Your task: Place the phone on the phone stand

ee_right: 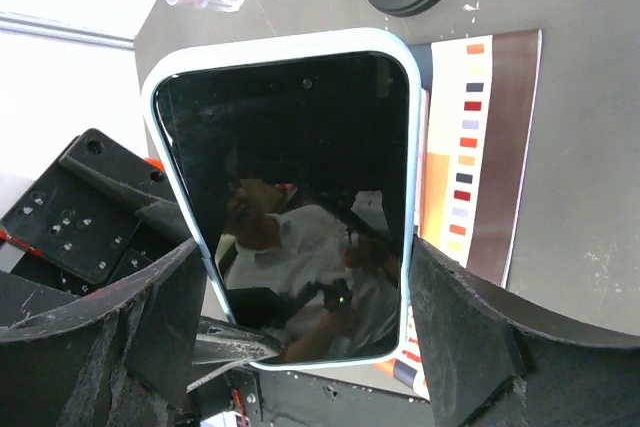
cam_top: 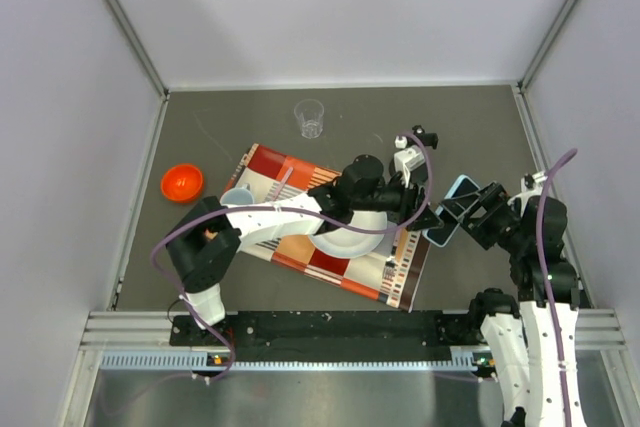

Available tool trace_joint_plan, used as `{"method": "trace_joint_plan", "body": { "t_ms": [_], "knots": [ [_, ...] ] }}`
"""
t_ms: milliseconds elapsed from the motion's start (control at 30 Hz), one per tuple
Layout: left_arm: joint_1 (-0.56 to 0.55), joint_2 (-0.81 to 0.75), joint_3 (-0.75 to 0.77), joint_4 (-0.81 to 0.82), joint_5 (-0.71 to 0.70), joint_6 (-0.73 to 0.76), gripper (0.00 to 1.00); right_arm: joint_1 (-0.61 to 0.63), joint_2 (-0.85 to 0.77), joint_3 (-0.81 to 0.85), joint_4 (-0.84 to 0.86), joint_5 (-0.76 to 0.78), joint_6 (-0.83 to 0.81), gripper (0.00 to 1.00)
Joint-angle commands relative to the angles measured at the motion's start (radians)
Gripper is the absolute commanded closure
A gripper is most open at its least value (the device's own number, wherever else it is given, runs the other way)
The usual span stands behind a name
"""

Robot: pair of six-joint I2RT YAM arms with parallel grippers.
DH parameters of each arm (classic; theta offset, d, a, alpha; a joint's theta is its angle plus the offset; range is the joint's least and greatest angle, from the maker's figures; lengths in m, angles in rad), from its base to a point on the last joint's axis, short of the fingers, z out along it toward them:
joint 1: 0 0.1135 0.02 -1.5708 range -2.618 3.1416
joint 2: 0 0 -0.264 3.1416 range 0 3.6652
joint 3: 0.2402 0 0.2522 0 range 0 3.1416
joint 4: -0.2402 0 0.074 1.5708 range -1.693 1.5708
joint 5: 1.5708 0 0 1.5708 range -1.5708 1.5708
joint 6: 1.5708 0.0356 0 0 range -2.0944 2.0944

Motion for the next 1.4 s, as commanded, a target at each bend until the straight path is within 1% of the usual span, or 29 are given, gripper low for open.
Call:
{"method": "trace_joint_plan", "body": {
  "t_ms": [0, 100, 200, 233, 267, 300, 333, 367, 400, 433, 500, 567, 700, 800, 867, 900, 933, 1000, 1033, 1133, 1200, 1267, 1300, 1367],
  "knots": [
    [-0.012, 0.021, 0.030, 0.000, -0.038, 0.001, 0.45, 0.007, -0.021, 0.057, 0.035, -0.029, 0.018, 1.00],
    [-0.017, 0.030, 0.040, -0.011, -0.053, -0.005, 0.51, 0.008, -0.023, 0.060, 0.038, -0.035, 0.033, 1.00],
    [-0.020, 0.031, 0.046, -0.037, -0.086, 0.012, 0.66, 0.011, -0.021, 0.069, 0.038, -0.037, 0.029, 1.00],
    [-0.020, 0.030, 0.050, -0.070, -0.096, 0.019, 0.79, 0.013, -0.021, 0.071, 0.038, -0.041, 0.030, 1.00],
    [-0.020, 0.028, 0.059, -0.087, -0.107, 0.036, 0.84, 0.013, -0.020, 0.075, 0.042, -0.048, 0.026, 1.00],
    [-0.020, 0.022, 0.061, -0.103, -0.122, 0.045, 0.91, 0.014, -0.018, 0.077, 0.046, -0.066, 0.019, 1.00],
    [-0.019, 0.016, 0.060, -0.121, -0.136, 0.053, 0.95, 0.014, -0.015, 0.077, 0.051, -0.081, 0.006, 0.93],
    [-0.017, 0.007, 0.057, -0.129, -0.136, 0.068, 1.00, 0.014, -0.012, 0.080, 0.055, -0.097, -0.026, 0.69],
    [-0.016, -0.008, 0.052, -0.135, -0.135, 0.075, 1.00, 0.014, -0.007, 0.083, 0.061, -0.129, -0.049, 0.55],
    [-0.013, -0.021, 0.047, -0.141, -0.133, 0.079, 1.00, 0.014, -0.001, 0.086, 0.069, -0.146, -0.074, 0.34],
    [-0.008, -0.062, 0.014, -0.158, -0.136, 0.090, 1.00, 0.014, 0.032, 0.108, 0.068, -0.188, -0.146, 0.23],
    [0.004, -0.123, -0.044, -0.166, -0.158, 0.099, 1.00, 0.014, 0.058, 0.135, 0.066, -0.218, -0.195, 0.17],
    [0.023, -0.238, -0.132, -0.173, -0.175, 0.133, 1.00, 0.014, 0.111, 0.172, 0.065, -0.299, -0.250, 0.13],
    [0.035, -0.326, -0.180, -0.177, -0.166, 0.151, 1.00, 0.014, 0.132, 0.213, 0.062, -0.354, -0.298, 0.06],
    [0.064, -0.378, -0.204, -0.178, -0.120, 0.135, 1.00, 0.017, 0.143, 0.255, 0.058, -0.390, -0.344, 0.03],
    [0.081, -0.390, -0.210, -0.175, -0.041, 0.122, 1.00, 0.023, 0.146, 0.269, 0.051, -0.409, -0.362, 0.02],
    [0.118, -0.403, -0.216, -0.175, -0.002, 0.109, 1.00, 0.031, 0.157, 0.281, 0.051, -0.413, -0.373, 0.01],
    [0.153, -0.450, -0.241, -0.174, 0.084, 0.076, 1.00, 0.039, 0.166, 0.299, 0.055, -0.451, -0.402, 0.01],
    [0.184, -0.470, -0.252, -0.174, 0.104, 0.072, 1.00, 0.042, 0.174, 0.304, 0.055, -0.453, -0.412, 0.01],
    [0.227, -0.542, -0.298, -0.193, 0.187, 0.090, 1.00, 0.068, 0.218, 0.315, 0.066, -0.480, -0.473, 0.01],
    [0.245, -0.585, -0.313, -0.200, 0.228, 0.105, 1.00, 0.130, 0.275, 0.324, 0.074, -0.512, -0.491, 0.02],
    [0.251, -0.616, -0.319, -0.224, 0.290, 0.131, 1.00, 0.187, 0.315, 0.347, 0.074, -0.523, -0.536, 0.04],
    [0.262, -0.625, -0.321, -0.229, 0.311, 0.136, 1.00, 0.244, 0.345, 0.355, 0.075, -0.526, -0.554, 0.05],
    [0.271, -0.656, -0.332, -0.226, 0.380, 0.145, 1.00, 0.298, 0.382, 0.378, 0.084, -0.548, -0.594, 0.09]
  ]
}}
